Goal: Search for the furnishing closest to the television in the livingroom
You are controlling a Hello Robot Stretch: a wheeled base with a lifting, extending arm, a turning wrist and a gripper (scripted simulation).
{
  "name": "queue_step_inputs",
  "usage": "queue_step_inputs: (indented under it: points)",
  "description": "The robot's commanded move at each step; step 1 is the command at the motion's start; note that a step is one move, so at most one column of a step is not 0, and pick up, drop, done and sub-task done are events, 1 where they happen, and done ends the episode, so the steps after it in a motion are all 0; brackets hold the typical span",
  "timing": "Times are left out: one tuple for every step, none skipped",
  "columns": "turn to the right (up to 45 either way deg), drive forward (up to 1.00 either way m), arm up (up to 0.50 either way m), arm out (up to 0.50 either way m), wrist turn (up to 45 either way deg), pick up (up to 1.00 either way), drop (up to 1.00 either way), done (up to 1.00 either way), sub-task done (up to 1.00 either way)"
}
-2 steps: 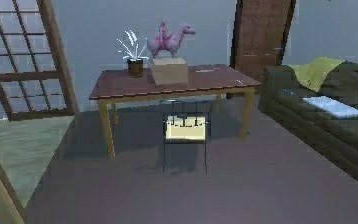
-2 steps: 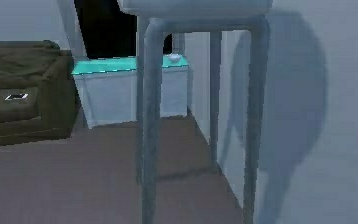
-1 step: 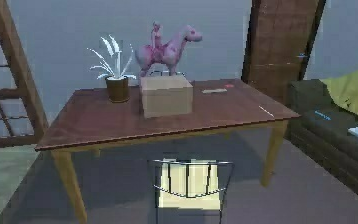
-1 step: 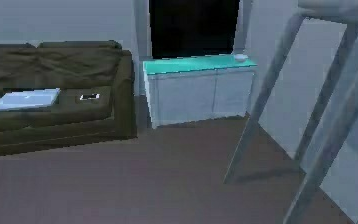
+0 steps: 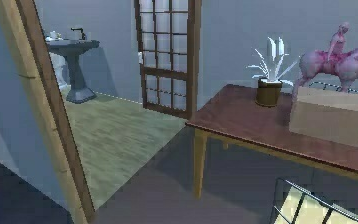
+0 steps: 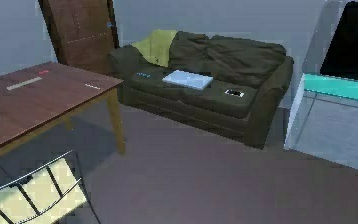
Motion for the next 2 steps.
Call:
queue_step_inputs:
  points:
    - [0.0, 0.30, 0.00, 0.00, 0.0, 0.00, 0.00, 0.00, 0.00]
    - [-45.0, 0.00, 0.00, 0.00, 0.0, 0.00, 0.00, 0.00, 0.00]
